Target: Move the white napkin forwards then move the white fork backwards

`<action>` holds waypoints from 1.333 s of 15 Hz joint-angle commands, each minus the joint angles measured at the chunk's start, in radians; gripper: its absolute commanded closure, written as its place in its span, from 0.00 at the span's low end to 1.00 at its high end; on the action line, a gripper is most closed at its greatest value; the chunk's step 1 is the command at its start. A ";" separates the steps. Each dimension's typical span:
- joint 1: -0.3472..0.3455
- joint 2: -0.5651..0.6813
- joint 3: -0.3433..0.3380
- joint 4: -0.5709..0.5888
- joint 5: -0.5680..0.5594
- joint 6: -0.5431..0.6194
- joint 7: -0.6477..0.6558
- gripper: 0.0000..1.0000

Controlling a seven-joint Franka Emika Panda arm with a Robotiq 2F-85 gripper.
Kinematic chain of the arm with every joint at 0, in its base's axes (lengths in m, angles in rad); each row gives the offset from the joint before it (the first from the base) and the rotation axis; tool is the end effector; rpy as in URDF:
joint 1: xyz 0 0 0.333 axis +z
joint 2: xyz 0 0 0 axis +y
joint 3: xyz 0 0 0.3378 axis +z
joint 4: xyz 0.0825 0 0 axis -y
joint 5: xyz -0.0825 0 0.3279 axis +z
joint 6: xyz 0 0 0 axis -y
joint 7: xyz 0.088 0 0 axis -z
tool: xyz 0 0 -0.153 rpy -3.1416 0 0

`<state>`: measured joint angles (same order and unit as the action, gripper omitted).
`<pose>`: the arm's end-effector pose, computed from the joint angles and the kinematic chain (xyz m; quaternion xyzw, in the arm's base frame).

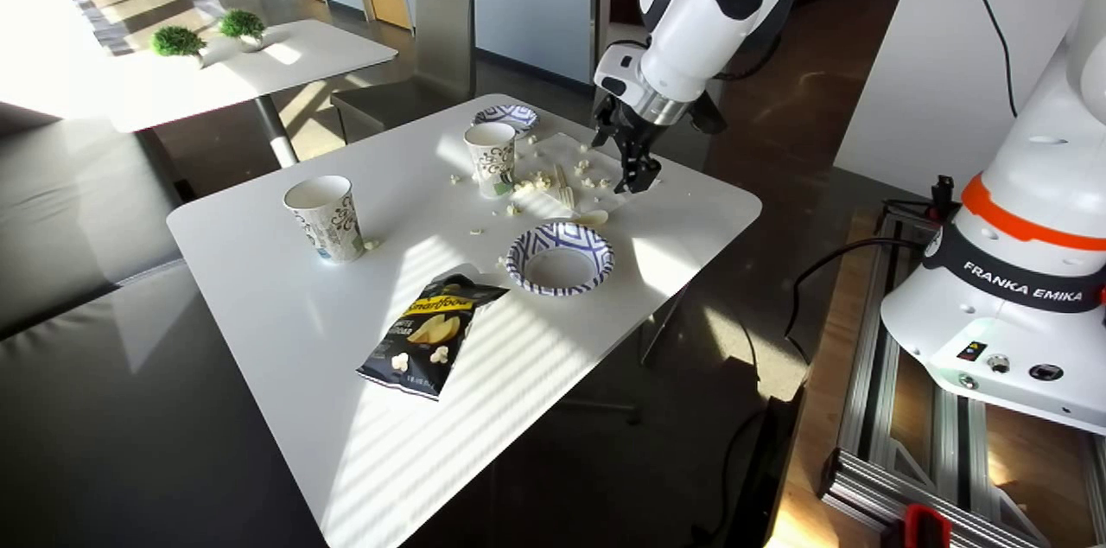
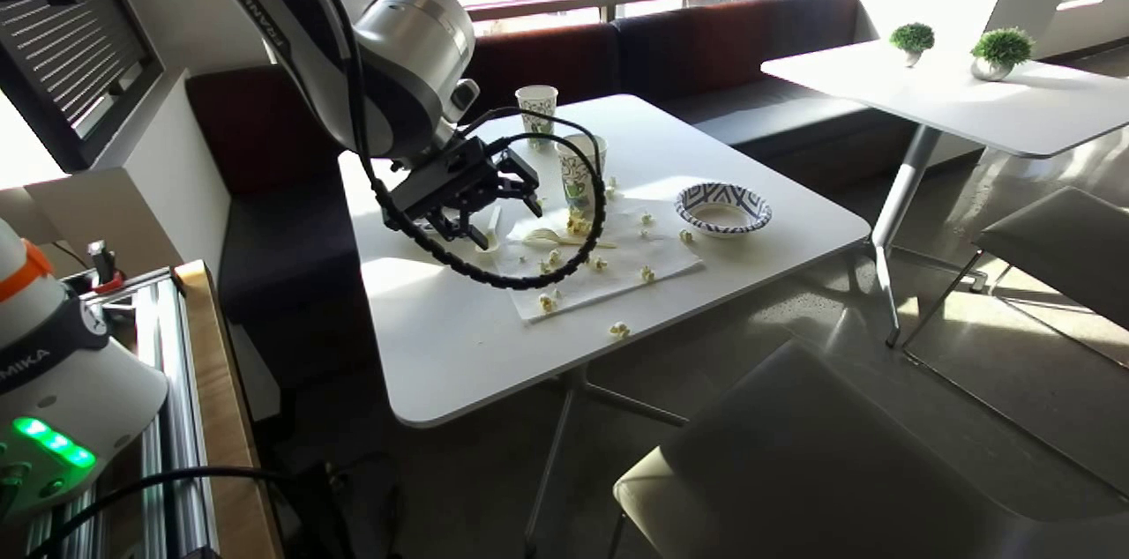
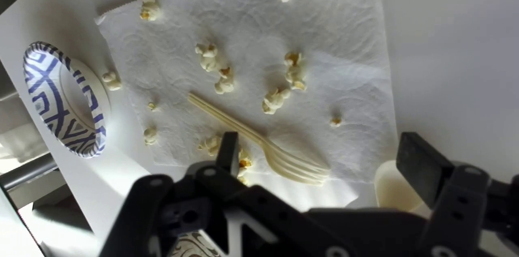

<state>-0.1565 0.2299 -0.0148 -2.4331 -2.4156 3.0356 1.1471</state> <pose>0.4106 -0.0232 0.2220 0.8237 0.4944 0.1834 0.2083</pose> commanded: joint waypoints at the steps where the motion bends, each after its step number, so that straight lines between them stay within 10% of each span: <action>1: -0.004 0.038 -0.004 0.002 -0.005 0.013 -0.007 0.00; 20: -0.063 0.138 0.082 0.051 -0.101 -0.150 -0.034 0.25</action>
<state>-0.1775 0.3327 -0.0007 -2.4156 -2.5175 2.9167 1.1287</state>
